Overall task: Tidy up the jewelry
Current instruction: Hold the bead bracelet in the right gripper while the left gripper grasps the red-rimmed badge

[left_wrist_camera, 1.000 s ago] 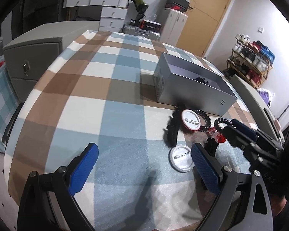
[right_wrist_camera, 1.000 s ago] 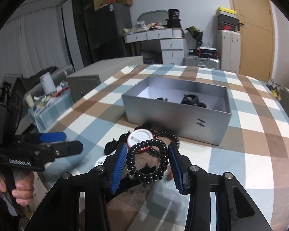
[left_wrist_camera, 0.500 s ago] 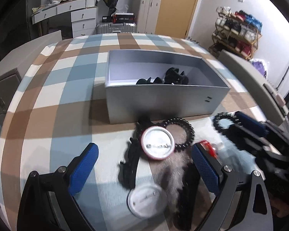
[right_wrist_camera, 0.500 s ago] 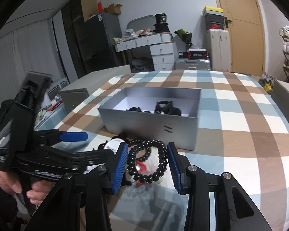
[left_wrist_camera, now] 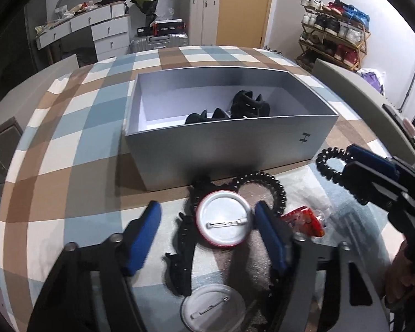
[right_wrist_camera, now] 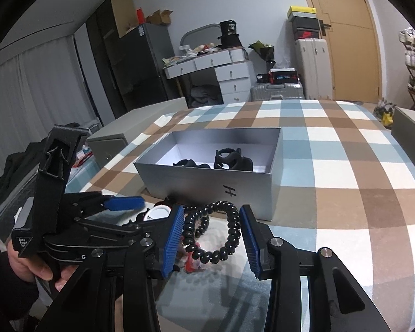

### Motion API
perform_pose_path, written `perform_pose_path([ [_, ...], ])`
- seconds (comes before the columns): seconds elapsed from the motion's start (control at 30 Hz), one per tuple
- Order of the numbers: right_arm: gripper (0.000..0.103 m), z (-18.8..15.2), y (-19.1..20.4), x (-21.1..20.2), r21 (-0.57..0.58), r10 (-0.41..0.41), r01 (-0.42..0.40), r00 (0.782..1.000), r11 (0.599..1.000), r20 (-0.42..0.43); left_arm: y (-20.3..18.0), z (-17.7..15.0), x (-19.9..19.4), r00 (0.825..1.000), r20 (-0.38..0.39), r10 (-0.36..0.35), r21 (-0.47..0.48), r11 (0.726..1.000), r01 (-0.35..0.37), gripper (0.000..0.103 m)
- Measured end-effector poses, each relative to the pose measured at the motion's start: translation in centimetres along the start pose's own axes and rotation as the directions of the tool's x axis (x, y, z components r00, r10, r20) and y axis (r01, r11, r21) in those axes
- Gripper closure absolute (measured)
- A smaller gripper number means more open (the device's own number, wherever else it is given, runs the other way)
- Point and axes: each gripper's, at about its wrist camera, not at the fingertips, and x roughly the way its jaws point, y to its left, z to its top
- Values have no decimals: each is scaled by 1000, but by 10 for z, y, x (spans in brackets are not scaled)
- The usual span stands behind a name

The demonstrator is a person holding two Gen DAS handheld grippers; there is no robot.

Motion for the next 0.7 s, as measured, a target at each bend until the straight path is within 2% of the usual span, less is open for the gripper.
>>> perform_pose_path([
  [0.07,63,-1,0,-1,1,2,-2,1000,1000,2,-4,0,-1,1000,6,12,25,1000,-12,50],
  [0.13,63,-1,-1,-2,9,6,-6,1000,1000,4,-7,0,-3,1000,10,10,45,999,-10,67],
  [0.3,63,-2,-1,-4,14,7,-7,1000,1000,9,-5,1,-3,1000,7,-4,21,1000,3,68],
  [0.37,63,-2,-1,-4,16,6,-6,1000,1000,11,-4,1,-5,1000,18,2,15,1000,-2,74],
  [0.4,63,-2,-1,-5,17,7,-7,1000,1000,13,-4,2,-6,1000,22,4,15,1000,-4,83],
  [0.6,63,-1,4,-8,9,7,-8,1000,1000,20,-2,1,-8,1000,18,3,2,1000,-3,85],
  [0.7,63,-1,5,-9,8,7,-7,1000,1000,20,0,0,-13,999,32,-31,-25,999,32,83],
])
